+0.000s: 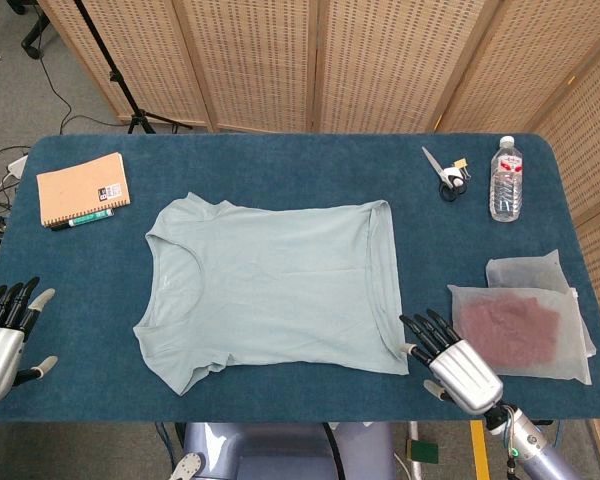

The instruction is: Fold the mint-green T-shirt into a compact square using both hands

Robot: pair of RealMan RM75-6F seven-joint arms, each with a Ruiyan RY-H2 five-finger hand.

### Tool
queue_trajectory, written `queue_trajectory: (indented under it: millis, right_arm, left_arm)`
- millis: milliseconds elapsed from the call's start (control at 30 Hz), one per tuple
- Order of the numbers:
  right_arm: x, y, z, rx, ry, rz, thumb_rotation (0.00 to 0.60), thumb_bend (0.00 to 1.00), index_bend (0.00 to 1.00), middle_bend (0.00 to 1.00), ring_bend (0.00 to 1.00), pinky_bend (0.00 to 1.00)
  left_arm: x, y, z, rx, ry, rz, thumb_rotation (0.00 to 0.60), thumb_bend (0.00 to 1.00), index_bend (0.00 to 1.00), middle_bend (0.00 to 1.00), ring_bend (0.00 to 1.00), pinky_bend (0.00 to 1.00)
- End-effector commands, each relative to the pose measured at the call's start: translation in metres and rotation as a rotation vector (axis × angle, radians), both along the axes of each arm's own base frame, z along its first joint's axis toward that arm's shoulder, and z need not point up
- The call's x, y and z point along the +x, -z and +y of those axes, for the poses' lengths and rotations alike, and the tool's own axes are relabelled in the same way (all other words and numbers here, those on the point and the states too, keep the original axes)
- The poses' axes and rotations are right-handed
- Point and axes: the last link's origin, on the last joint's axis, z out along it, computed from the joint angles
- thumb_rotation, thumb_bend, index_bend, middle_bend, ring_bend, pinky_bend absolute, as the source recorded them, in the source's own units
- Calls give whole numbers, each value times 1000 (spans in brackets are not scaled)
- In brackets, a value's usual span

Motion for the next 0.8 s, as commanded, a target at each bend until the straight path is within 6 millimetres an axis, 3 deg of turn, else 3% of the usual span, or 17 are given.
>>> queue_trajectory:
  millis: [33,800]
  right_arm:
    - [2,15,-7,13,-4,44,600,260,342,0,0,0]
    - [-2,58,-9,53,-53,200,600,260,380,0,0,0]
  left_arm:
    - [0,0,1,3,-2,-1,600,0,0,0,0,0]
    - [-2,2,4,-5,-18,6,600,0,0,0,0,0]
